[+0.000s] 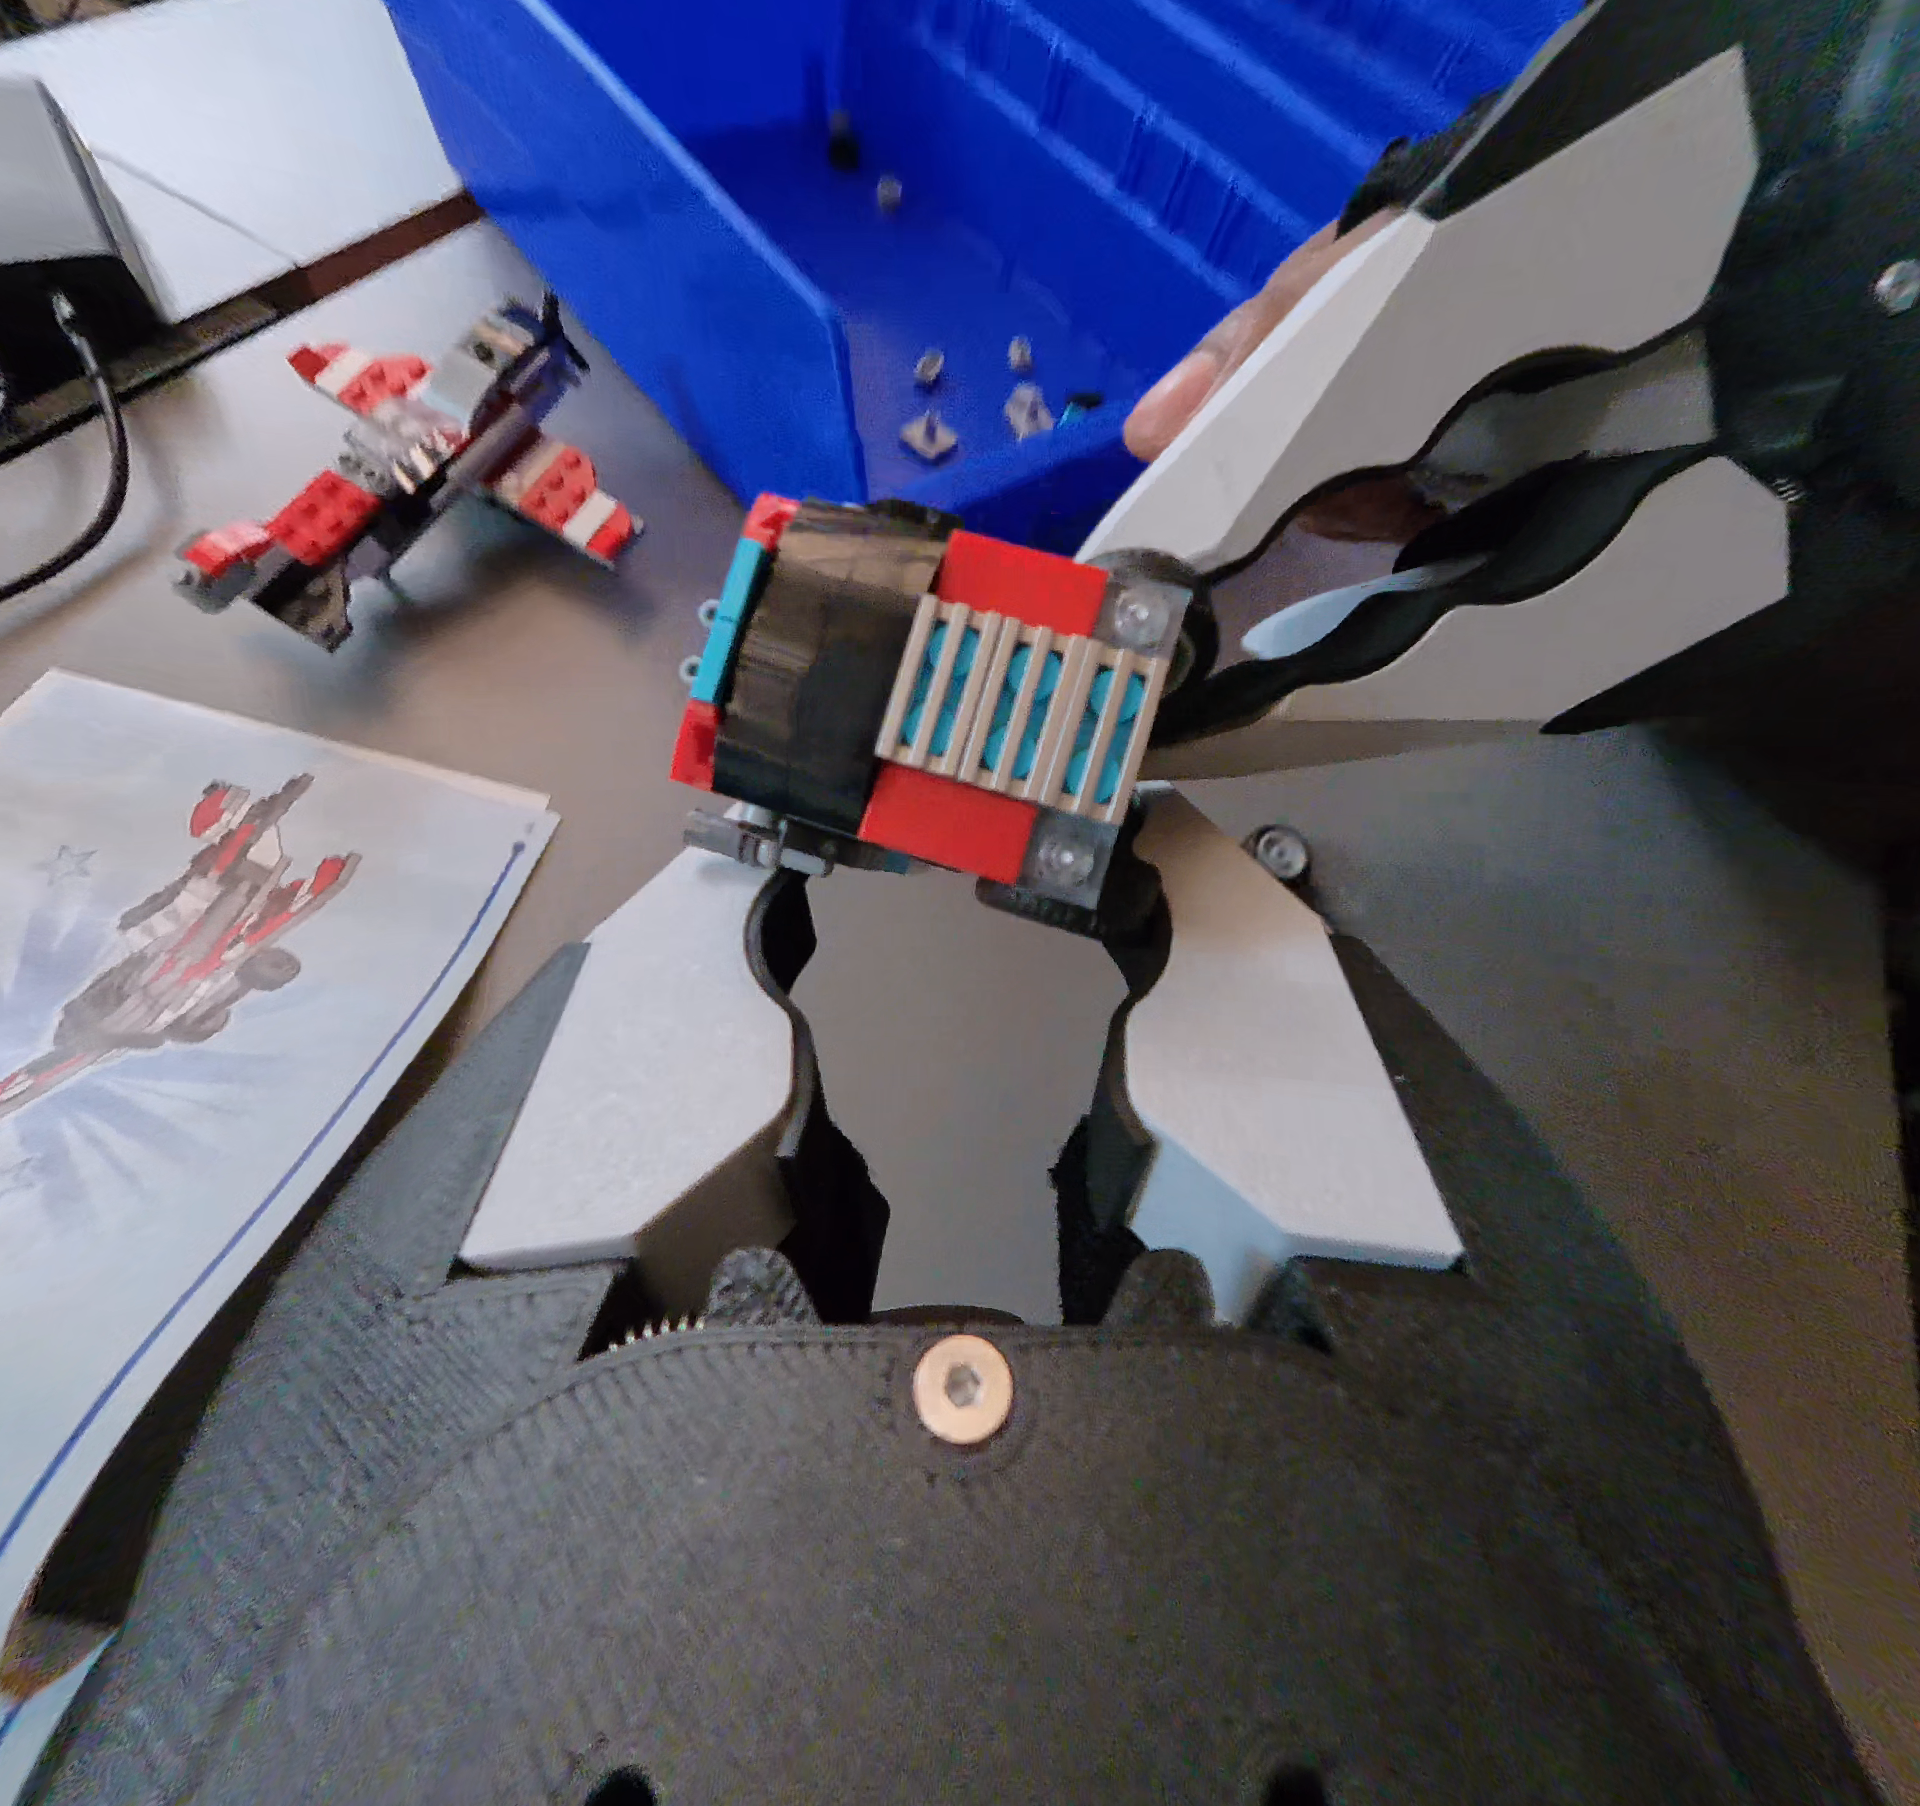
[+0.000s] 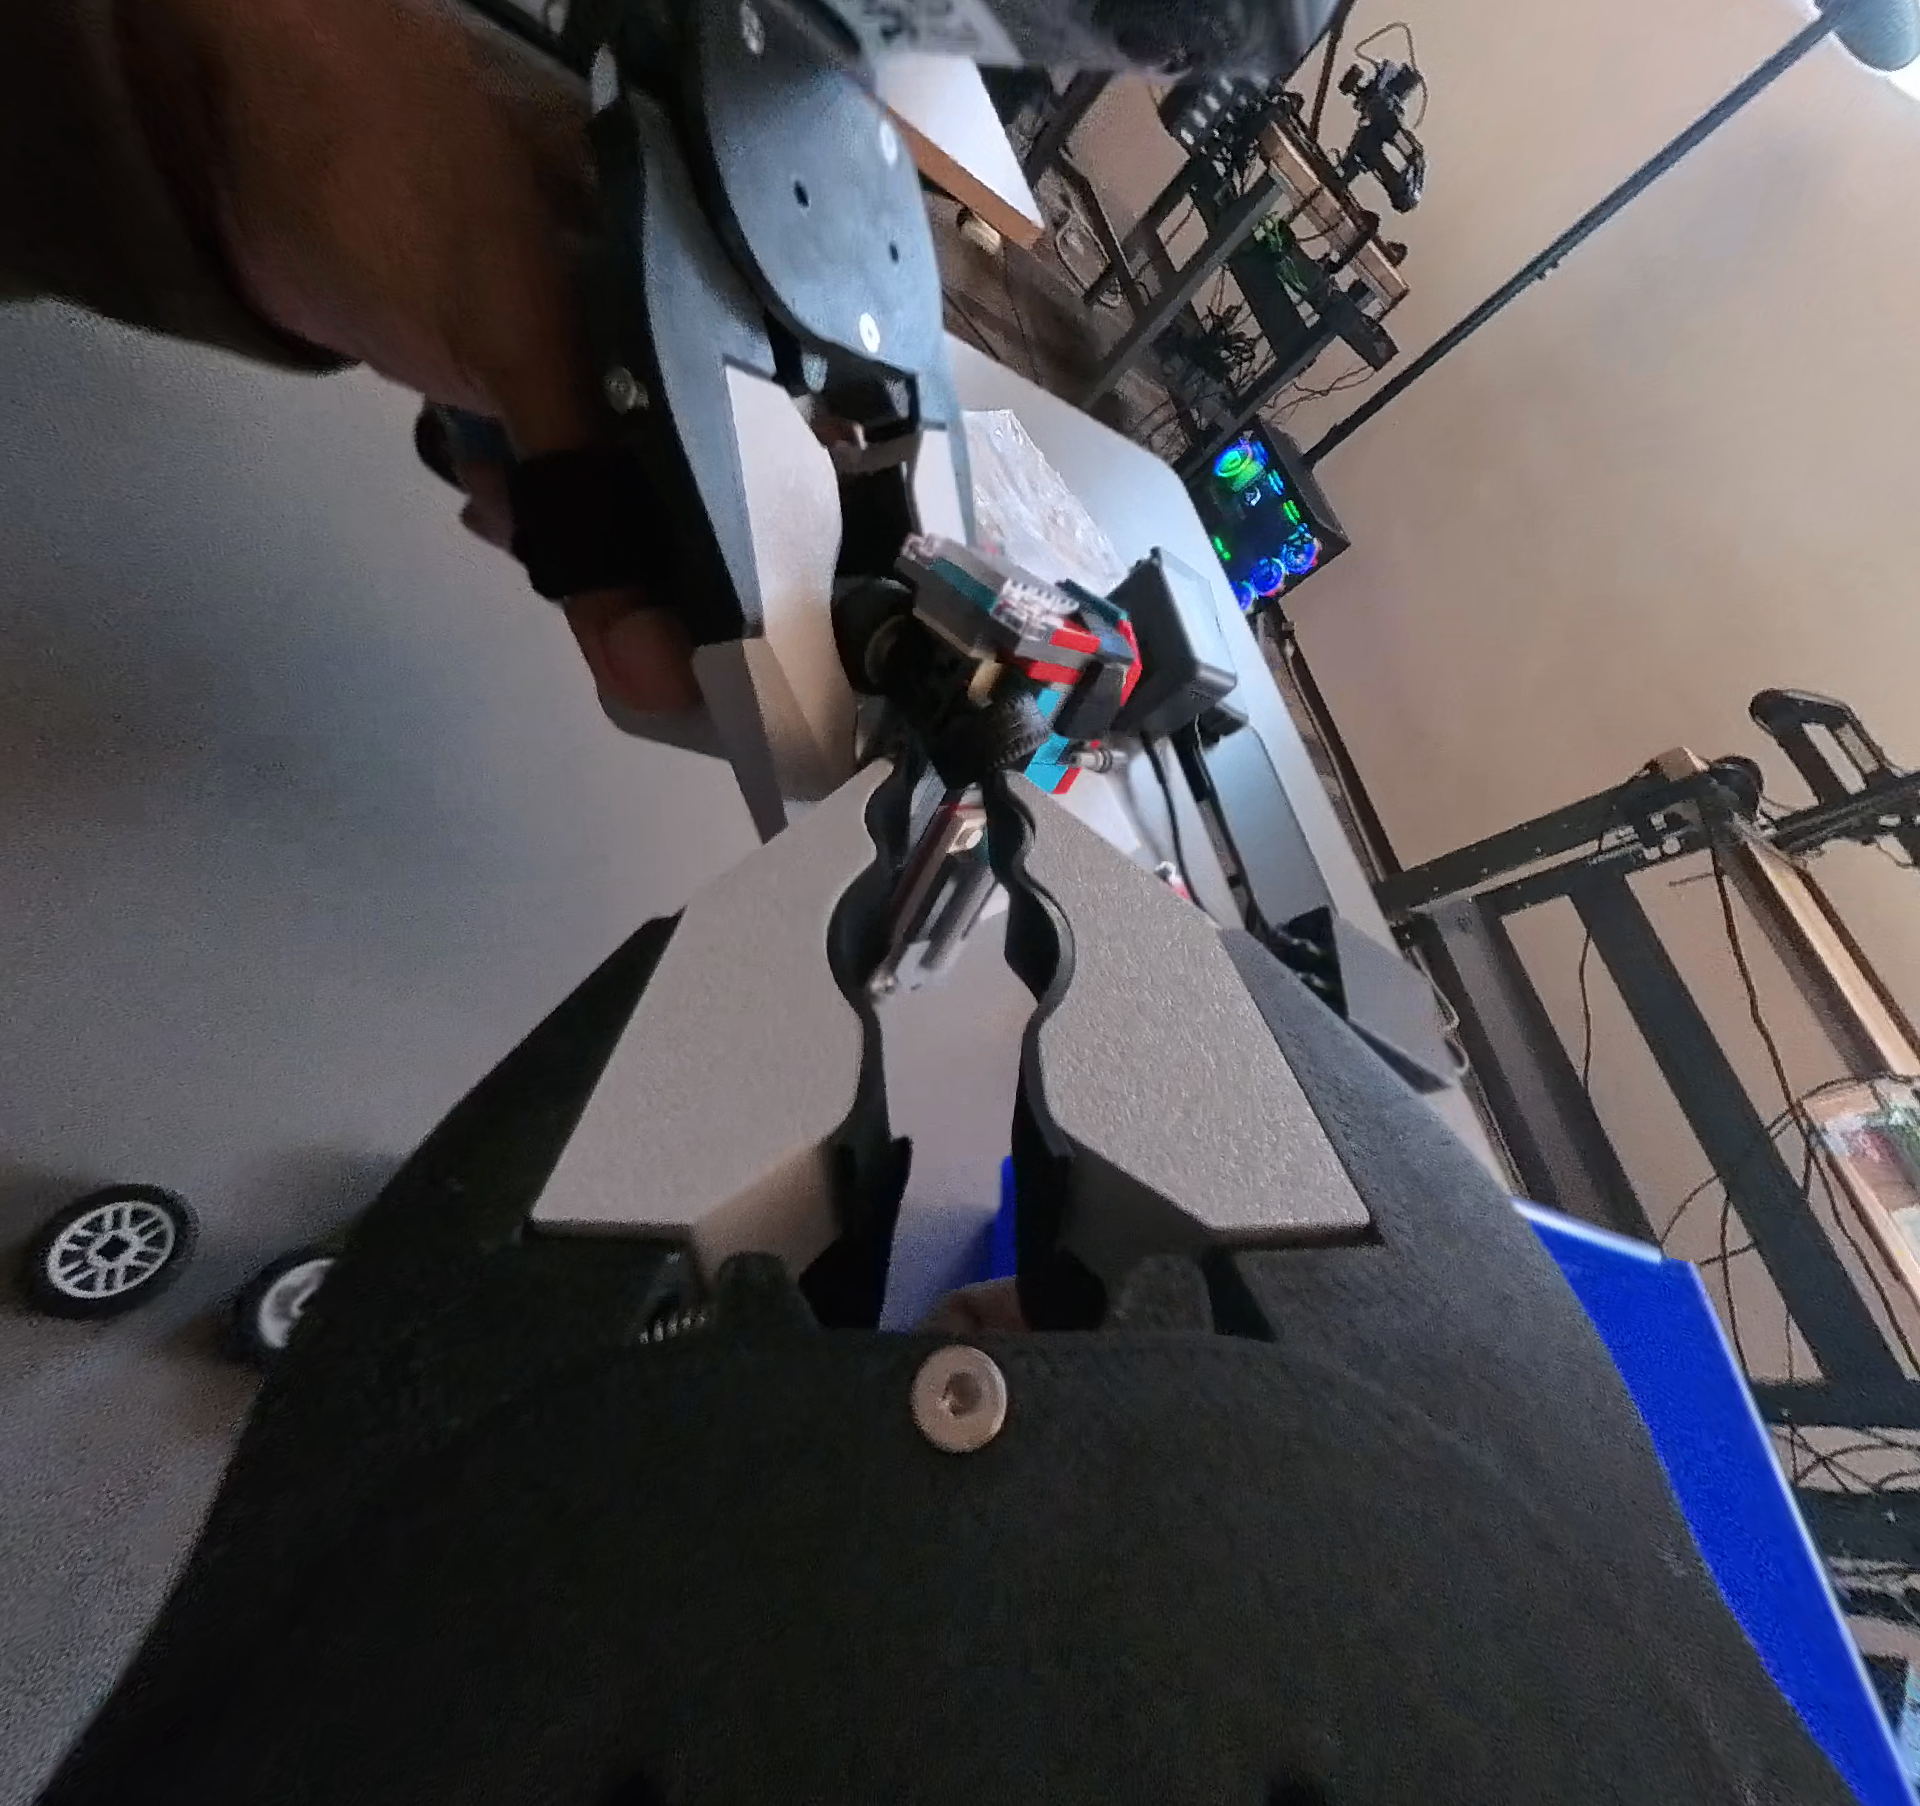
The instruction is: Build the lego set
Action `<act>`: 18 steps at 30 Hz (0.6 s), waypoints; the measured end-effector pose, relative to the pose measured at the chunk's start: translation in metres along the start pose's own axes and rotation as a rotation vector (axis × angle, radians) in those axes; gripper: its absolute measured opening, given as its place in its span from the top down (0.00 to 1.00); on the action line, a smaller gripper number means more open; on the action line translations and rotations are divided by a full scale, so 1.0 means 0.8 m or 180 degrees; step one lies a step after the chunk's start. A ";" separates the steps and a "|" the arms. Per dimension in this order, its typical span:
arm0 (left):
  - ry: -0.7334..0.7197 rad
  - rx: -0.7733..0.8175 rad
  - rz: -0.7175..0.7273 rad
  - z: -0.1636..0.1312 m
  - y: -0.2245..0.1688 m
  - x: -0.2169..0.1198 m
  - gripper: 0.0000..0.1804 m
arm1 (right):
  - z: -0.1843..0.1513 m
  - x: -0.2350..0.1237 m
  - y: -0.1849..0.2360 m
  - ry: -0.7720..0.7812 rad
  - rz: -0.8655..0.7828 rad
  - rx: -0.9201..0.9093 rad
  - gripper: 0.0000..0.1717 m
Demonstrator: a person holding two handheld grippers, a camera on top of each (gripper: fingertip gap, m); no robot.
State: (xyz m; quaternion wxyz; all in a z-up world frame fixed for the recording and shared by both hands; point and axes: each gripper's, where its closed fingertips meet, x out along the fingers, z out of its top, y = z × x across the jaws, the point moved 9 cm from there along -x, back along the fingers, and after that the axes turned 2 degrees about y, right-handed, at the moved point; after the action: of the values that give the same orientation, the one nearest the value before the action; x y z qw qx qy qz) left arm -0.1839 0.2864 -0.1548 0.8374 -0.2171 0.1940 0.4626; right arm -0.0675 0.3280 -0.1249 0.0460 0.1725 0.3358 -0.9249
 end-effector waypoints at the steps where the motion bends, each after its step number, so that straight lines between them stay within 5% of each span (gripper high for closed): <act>1: 0.0123 0.0053 0.0061 -0.003 -0.001 0.002 0.69 | -0.005 0.001 0.006 0.0021 -0.0027 0.0023 0.92; 18: 0.0646 0.0109 0.0098 -0.020 -0.013 0.034 0.68 | -0.054 -0.008 0.031 -0.0173 0.0116 0.0833 0.93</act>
State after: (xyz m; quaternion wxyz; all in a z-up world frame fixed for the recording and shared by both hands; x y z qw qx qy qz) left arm -0.1634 0.2913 -0.1804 0.8098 -0.2455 0.2891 0.4476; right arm -0.0439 0.3362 -0.1687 0.0489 0.1580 0.2076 -0.9641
